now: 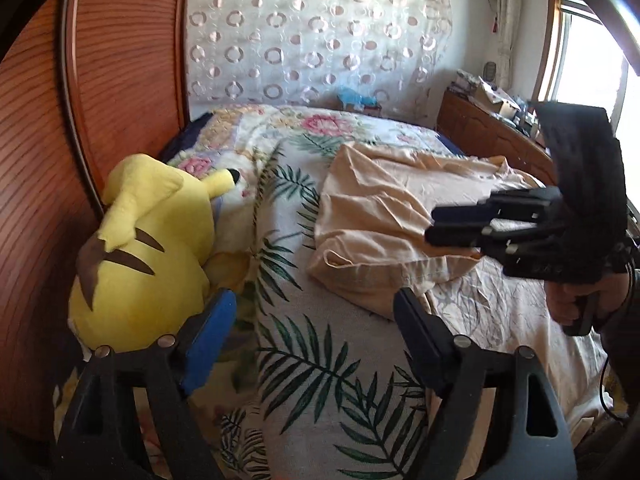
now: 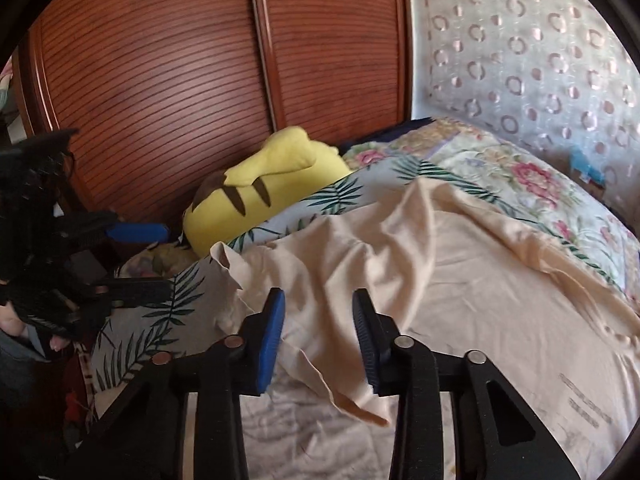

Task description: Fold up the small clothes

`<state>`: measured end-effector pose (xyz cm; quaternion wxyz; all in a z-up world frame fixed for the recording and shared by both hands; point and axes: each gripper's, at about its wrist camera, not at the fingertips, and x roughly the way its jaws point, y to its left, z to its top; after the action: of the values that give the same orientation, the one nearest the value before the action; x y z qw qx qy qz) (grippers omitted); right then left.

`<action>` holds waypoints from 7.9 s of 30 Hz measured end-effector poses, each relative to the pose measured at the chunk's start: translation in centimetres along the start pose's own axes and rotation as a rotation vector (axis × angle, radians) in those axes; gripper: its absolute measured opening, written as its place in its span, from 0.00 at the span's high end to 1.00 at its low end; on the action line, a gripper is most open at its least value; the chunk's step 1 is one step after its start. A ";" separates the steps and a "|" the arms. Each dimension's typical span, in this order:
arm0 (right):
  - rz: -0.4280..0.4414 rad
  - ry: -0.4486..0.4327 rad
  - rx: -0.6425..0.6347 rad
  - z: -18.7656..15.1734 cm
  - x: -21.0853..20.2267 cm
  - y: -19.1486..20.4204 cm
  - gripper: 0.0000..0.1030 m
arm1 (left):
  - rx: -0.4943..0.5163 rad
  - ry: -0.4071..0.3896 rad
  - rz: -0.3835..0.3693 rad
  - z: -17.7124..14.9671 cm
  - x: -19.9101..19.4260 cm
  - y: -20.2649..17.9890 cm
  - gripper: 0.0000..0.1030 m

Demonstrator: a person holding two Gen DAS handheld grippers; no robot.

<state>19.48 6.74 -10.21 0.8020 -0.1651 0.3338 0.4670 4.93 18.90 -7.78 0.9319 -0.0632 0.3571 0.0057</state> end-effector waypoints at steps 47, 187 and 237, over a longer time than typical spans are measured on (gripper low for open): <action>0.008 0.104 -0.112 0.6 3.9 1.4 0.96 | 0.006 -0.050 -0.002 -1.0 -2.7 -1.4 0.20; -0.550 0.080 0.440 -17.3 -25.9 -10.4 0.64 | 0.290 0.202 -0.120 1.7 9.8 -15.6 0.00; -0.484 0.089 0.384 -13.8 -19.2 -12.5 0.64 | 0.288 0.202 -0.122 1.6 9.8 -15.6 0.00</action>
<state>18.42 -19.84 -7.57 0.8910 -0.1054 0.4016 0.1834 14.17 3.32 -11.33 0.8894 0.0494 0.4413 -0.1083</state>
